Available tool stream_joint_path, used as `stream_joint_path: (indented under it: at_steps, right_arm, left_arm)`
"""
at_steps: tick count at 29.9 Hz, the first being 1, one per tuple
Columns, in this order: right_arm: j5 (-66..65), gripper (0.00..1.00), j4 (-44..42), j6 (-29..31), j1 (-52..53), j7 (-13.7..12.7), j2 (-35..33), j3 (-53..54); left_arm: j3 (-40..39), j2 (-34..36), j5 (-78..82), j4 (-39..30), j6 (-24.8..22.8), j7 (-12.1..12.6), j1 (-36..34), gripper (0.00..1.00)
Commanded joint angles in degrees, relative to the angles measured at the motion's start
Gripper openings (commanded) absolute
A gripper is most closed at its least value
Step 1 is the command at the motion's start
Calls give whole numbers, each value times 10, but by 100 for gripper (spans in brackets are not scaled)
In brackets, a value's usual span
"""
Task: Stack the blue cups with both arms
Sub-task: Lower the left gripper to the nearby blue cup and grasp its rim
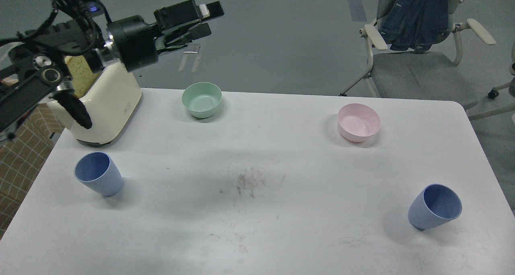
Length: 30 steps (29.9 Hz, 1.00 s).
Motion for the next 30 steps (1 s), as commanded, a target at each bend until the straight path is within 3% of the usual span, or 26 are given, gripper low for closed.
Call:
stream_joint_path:
  at_steps: [1,2,6,10,17,30]
  right_arm:
    - [-1,100,0,0,-1,0,1,0]
    - [-1,100,0,0,-1,0,1,0]
    - [-1,100,1,0,-1,0,1,0]
    - [-2,100,-1,0,0,0,1,0]
    - [-2,100,-2,0,2,0,6,1]
    - [-2,100,-2,0,1,0,7,0]
  left_arm:
    - [1,104,99,-69,0,-52,38,97]
    - [1,138,147,-84,0,-79,61,97]
    - [1,229,252,-101,0,-79,123,97]
    - [33,275,297,-92,0,-79,146,97]
    - [120,273,309,-19,8,-79,148,95]
    - [168,223,308,86,57,-79,153,89]
